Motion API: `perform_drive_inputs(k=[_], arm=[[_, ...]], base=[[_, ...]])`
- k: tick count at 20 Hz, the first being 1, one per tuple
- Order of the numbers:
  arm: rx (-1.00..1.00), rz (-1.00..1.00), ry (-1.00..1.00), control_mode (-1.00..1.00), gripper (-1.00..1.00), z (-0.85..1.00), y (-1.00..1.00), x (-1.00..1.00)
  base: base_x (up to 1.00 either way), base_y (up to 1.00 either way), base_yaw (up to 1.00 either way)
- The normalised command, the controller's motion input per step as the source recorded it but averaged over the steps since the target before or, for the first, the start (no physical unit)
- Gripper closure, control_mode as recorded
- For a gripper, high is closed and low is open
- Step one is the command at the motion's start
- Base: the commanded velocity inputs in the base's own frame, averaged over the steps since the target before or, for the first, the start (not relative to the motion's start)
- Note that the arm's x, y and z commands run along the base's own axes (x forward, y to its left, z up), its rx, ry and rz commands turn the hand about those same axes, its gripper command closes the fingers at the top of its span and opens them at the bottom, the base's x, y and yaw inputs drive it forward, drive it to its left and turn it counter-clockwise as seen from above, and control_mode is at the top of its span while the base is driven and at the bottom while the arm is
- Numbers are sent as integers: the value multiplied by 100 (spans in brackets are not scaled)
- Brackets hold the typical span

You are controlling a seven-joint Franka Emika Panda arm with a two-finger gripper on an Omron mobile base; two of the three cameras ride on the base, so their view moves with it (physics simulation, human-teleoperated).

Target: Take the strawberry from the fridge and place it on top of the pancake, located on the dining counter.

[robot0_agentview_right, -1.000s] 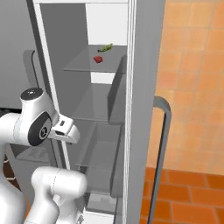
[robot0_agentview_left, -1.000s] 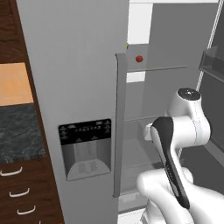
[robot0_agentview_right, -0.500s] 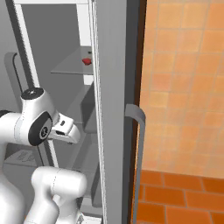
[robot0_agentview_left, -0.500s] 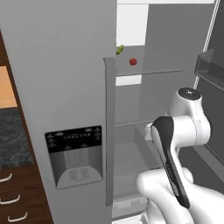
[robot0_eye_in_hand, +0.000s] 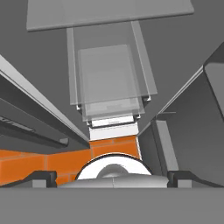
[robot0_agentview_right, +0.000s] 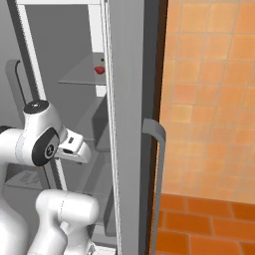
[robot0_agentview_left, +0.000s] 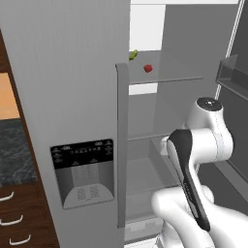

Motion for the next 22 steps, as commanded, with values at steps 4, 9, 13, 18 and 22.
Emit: perform_drive_inputs(k=[4,9,13,18,22], arm=[[0,0,0,100,-100,0,0,0],[0,8,-17,-100,-100,38,0,25],[0,12,-41,-100,-100,73,18,6],[0,0,-21,-100,-100,100,0,1],[0,1,-11,-100,-100,98,-9,9]], base=[[4,0,0],[0,0,0],[0,0,0],[0,0,0],[0,0,0]])
